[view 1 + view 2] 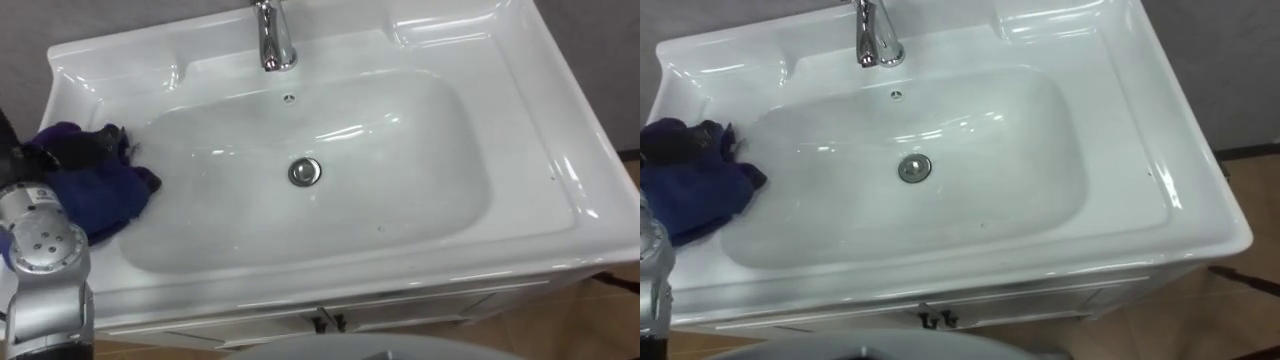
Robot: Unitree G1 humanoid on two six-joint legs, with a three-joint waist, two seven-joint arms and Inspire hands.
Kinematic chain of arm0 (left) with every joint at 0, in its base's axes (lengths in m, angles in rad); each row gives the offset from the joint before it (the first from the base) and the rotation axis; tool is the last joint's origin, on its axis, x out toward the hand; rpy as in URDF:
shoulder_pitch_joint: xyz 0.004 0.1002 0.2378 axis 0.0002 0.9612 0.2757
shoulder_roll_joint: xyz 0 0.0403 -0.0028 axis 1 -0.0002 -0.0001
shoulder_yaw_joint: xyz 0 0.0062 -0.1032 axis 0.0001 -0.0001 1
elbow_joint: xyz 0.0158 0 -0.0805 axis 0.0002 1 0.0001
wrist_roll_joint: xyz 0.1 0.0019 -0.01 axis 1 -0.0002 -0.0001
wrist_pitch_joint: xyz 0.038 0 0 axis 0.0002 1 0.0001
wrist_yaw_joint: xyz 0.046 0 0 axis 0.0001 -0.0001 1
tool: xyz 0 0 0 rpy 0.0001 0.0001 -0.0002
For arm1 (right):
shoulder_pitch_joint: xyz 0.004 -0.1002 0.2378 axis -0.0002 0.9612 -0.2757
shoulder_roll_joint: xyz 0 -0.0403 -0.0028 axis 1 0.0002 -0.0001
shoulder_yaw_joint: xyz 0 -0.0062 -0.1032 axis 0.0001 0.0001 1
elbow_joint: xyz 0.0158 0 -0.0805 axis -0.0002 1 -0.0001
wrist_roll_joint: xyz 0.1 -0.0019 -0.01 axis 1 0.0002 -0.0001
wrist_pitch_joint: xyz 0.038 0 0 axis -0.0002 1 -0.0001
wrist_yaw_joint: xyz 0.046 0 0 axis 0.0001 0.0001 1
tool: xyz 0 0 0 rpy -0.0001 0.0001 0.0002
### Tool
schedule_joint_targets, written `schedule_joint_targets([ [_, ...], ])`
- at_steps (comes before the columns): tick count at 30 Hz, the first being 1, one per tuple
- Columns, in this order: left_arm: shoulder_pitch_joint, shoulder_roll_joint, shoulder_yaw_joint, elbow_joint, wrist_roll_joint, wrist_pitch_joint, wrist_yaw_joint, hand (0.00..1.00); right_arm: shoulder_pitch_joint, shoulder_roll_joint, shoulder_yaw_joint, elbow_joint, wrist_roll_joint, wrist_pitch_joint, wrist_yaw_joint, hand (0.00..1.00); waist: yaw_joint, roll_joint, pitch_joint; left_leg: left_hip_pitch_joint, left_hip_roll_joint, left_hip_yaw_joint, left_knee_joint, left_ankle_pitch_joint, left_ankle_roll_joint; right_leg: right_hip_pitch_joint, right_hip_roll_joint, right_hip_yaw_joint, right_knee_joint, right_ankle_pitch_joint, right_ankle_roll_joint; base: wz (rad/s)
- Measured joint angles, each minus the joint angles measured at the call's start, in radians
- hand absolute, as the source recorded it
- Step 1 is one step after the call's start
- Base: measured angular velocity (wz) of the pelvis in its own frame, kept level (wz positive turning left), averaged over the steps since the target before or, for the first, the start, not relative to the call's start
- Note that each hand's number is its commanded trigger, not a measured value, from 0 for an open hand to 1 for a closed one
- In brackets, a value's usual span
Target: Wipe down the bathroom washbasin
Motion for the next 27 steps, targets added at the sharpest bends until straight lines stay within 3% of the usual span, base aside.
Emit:
schedule_joint_targets([
  [6, 0.000, 0.000, 0.048, 0.001, -0.005, -0.004, 0.024, 0.00, 0.000, 0.000, 0.000, 0.004, -0.006, -0.001, 0.016, 0.00, 0.012, 0.001, -0.0002, 0.008, 0.000, -0.002, 0.000, 0.000, 0.000, 0.009, 0.000, 0.001, 0.002, 0.000, 0.000, 0.00],
  [9, -0.006, 0.001, 0.093, 0.002, 0.051, -0.004, 0.052, 0.00, 0.000, 0.000, -0.011, 0.007, -0.012, -0.002, 0.028, 0.00, 0.010, 0.000, 0.0003, 0.009, 0.000, -0.004, 0.003, 0.000, 0.000, 0.014, 0.000, -0.003, 0.000, -0.001, 0.000, 0.05],
  [17, -0.033, 0.023, 0.191, 0.002, 0.085, -0.018, 0.167, 0.00, 0.006, -0.001, -0.011, 0.009, -0.043, -0.002, 0.028, 0.00, 0.015, 0.003, -0.0012, 0.008, -0.001, -0.004, 0.004, 0.000, 0.000, 0.015, -0.001, -0.003, -0.002, -0.001, 0.001, 0.00],
  [22, -0.033, 0.067, 0.202, 0.002, 0.084, -0.024, 0.205, 0.00, 0.008, -0.003, -0.013, 0.006, -0.060, -0.002, 0.028, 0.00, 0.018, 0.011, -0.0011, 0.009, -0.001, -0.004, 0.001, 0.000, 0.000, 0.015, -0.001, -0.004, -0.003, -0.001, 0.001, 0.00],
  [26, -0.027, 0.068, 0.234, 0.006, 0.080, -0.033, 0.230, 0.00, 0.018, -0.003, -0.013, 0.003, -0.065, -0.002, 0.021, 0.00, 0.029, 0.019, -0.0021, 0.008, -0.002, -0.004, 0.000, 0.000, 0.000, 0.015, -0.002, -0.005, -0.004, -0.001, 0.001, 0.00],
  [27, -0.025, 0.068, 0.239, 0.008, 0.080, -0.042, 0.239, 0.00, 0.027, -0.003, -0.013, 0.003, -0.073, -0.001, 0.015, 0.00, 0.046, 0.017, -0.0004, 0.008, -0.003, -0.005, 0.000, 0.000, 0.000, 0.014, -0.002, -0.006, -0.004, -0.002, 0.001, 0.04],
])
